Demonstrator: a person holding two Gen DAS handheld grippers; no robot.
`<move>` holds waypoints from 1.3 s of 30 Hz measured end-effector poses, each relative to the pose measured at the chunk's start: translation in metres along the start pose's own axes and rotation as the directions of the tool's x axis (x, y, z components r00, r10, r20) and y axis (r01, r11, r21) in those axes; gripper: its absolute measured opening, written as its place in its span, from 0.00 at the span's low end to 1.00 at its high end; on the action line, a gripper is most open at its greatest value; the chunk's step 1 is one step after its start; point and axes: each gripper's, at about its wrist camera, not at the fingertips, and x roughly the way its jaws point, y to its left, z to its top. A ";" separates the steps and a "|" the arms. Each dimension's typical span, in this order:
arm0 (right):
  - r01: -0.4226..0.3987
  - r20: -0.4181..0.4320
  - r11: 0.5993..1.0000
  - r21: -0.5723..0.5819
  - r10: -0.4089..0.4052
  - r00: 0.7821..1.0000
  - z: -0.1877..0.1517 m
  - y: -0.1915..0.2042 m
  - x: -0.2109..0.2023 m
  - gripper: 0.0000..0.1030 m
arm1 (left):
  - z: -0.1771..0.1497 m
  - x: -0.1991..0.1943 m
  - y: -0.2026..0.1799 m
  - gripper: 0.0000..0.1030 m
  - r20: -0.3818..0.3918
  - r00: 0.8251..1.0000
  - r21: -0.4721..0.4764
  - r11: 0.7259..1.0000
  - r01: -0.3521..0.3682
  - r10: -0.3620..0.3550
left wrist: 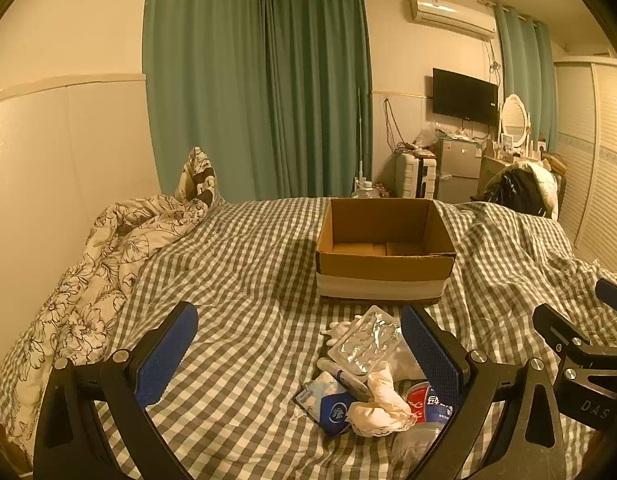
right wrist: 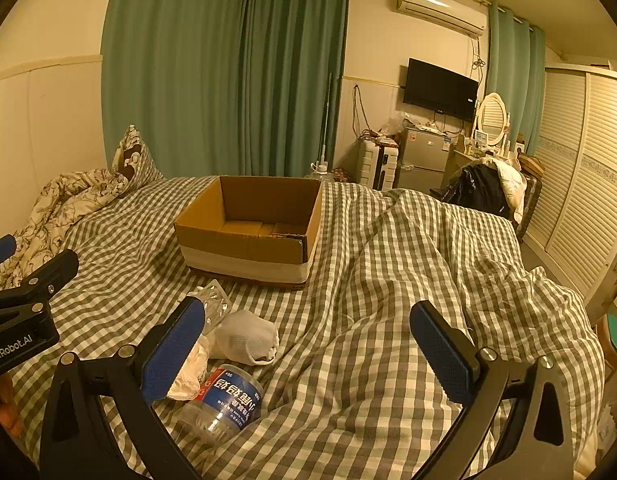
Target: Organize objects
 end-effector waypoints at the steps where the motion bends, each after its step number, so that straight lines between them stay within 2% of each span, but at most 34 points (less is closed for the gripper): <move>1: 0.000 0.000 1.000 -0.002 0.000 1.000 0.000 0.001 0.000 1.00 | 0.000 0.000 0.000 1.00 -0.002 1.000 -0.001 1.000 0.001 -0.001; 20: 0.006 0.000 1.000 -0.020 -0.006 1.000 0.000 0.005 -0.003 1.00 | -0.001 0.002 0.000 1.00 -0.010 1.000 -0.004 1.000 -0.008 0.008; 39: -0.009 0.005 1.000 -0.021 0.009 1.000 0.006 0.006 -0.012 1.00 | 0.002 -0.002 -0.002 1.00 -0.009 1.000 0.016 1.000 0.022 -0.022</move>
